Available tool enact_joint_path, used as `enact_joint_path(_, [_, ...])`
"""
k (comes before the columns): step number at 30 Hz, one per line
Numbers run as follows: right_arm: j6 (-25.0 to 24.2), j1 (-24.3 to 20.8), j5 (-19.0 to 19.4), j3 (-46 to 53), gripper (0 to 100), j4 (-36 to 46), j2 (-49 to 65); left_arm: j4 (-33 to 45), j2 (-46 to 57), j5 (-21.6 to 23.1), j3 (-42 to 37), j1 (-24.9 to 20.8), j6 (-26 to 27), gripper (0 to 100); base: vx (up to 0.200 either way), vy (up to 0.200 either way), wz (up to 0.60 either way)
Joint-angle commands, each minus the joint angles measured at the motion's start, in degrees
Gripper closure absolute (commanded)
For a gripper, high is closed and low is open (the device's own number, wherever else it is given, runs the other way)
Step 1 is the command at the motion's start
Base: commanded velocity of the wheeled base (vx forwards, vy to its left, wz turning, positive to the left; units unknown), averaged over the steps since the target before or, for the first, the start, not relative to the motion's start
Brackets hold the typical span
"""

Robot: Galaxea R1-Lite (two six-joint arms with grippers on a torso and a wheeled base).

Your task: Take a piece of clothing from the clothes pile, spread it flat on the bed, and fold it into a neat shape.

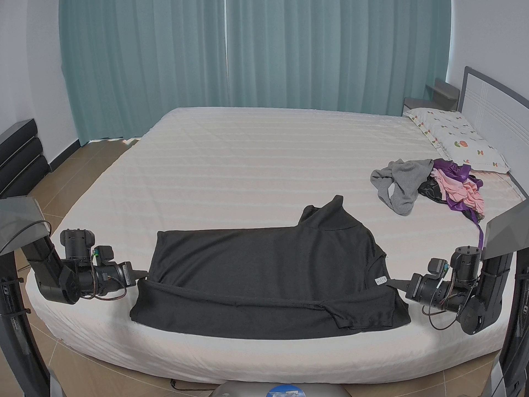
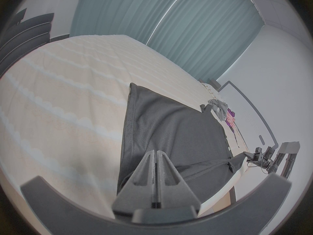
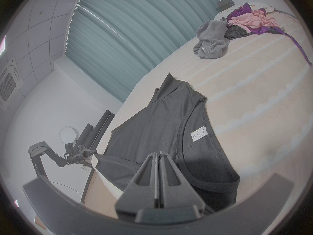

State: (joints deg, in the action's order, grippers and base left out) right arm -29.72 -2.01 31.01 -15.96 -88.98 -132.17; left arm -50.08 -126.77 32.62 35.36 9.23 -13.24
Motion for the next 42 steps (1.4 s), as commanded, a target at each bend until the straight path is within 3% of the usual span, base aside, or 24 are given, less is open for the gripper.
enact_joint_path(1, [-0.5, -0.1, 0.0, 0.9, 100, -0.8, 2.2, -0.2, 3.8, -0.7, -1.9, 1.1, -0.8, 100, 0.0, 0.0, 0.0])
enact_joint_path(13, [-1.5, -0.3, 0.1, 4.3, 100, -0.8, 8.9, -1.1, 7.2, -0.6, -7.1, 2.7, -1.9, 100, 0.0, 0.0, 0.0])
enact_joint_path(32, [-1.3, 1.5, 2.0, 13.8, 100, -0.8, 16.2, -12.3, 10.5, -0.6, -19.4, 5.5, -1.9, 100, 0.0, 0.0, 0.0])
enact_joint_path(42, [-1.1, 1.9, 1.9, 16.0, 100, -0.8, 17.6, -12.8, 12.5, 0.1, -23.1, 6.2, -1.9, 100, 0.0, 0.0, 0.0])
